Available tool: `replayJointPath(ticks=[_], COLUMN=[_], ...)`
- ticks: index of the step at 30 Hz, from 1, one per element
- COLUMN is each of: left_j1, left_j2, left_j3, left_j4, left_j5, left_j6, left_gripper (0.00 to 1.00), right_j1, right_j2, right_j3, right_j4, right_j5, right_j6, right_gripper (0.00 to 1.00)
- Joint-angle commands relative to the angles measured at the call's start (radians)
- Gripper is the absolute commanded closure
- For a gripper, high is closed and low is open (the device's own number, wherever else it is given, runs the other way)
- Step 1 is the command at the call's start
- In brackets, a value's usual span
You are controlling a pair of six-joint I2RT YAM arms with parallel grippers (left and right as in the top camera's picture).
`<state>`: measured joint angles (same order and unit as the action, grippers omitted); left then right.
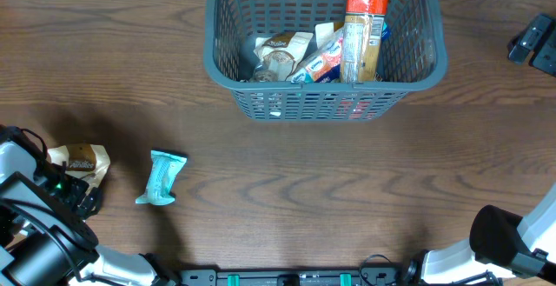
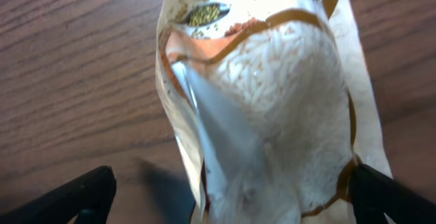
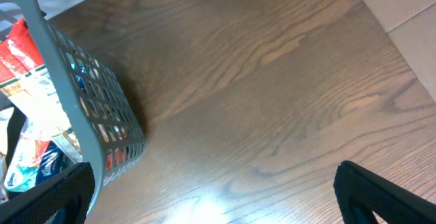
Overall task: Pack container
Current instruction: 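Lower the left gripper and grasp the second Pantree rice bag, then lift the rice bag and carry it over the basket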
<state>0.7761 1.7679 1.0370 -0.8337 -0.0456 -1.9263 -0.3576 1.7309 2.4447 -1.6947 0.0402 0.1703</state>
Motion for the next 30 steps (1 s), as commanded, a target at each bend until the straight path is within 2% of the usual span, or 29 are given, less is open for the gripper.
replayJointPath(ticks=[1,3,4,7,8,9,14,21,26,30], left_j1=[0.005,0.005,0.005,0.005,0.005,0.005,0.004,0.001,-0.040,-0.098], left_j2=[0.025,0.025,0.025,0.025,0.025,0.025,0.025,0.011,-0.079,-0.208], left_j3=[-0.005,-0.005,-0.005,-0.005,-0.005,-0.005,-0.005,-0.004,0.001,0.001], left_j4=[0.006,0.009,0.009,0.008,0.008,0.005,0.006,0.074,0.120,0.174], left_j5=[-0.053,-0.053,-0.053,-0.052,-0.052,-0.052,-0.045,-0.004,-0.038,-0.079], left_j6=[0.047,0.048,0.048,0.048,0.048,0.050,0.170,0.468,0.664,0.768], left_gripper=[0.29,0.47,0.51,0.75,0.89,0.94,0.94,0.94,0.94,0.94], right_j1=[-0.004,-0.004,-0.004,-0.004,-0.004,-0.004,-0.004,-0.004,-0.003,-0.003], right_j2=[0.001,0.001,0.001,0.001,0.001,0.001,0.001,0.001,0.001,0.001], right_j3=[-0.003,-0.003,-0.003,-0.003,-0.003,-0.003,-0.003,-0.003,-0.003,-0.003], right_j4=[-0.003,-0.003,-0.003,-0.003,-0.003,-0.003,-0.003,-0.003,-0.003,-0.003], right_j5=[-0.007,-0.007,-0.007,-0.007,-0.007,-0.007,-0.007,-0.008,-0.023,-0.023], right_j6=[-0.019,-0.019,-0.019,-0.019,-0.019,-0.019,-0.019,-0.018,-0.019,-0.018], right_gripper=[0.01,0.01,0.01,0.01,0.01,0.01,0.01,0.01,0.01,0.01])
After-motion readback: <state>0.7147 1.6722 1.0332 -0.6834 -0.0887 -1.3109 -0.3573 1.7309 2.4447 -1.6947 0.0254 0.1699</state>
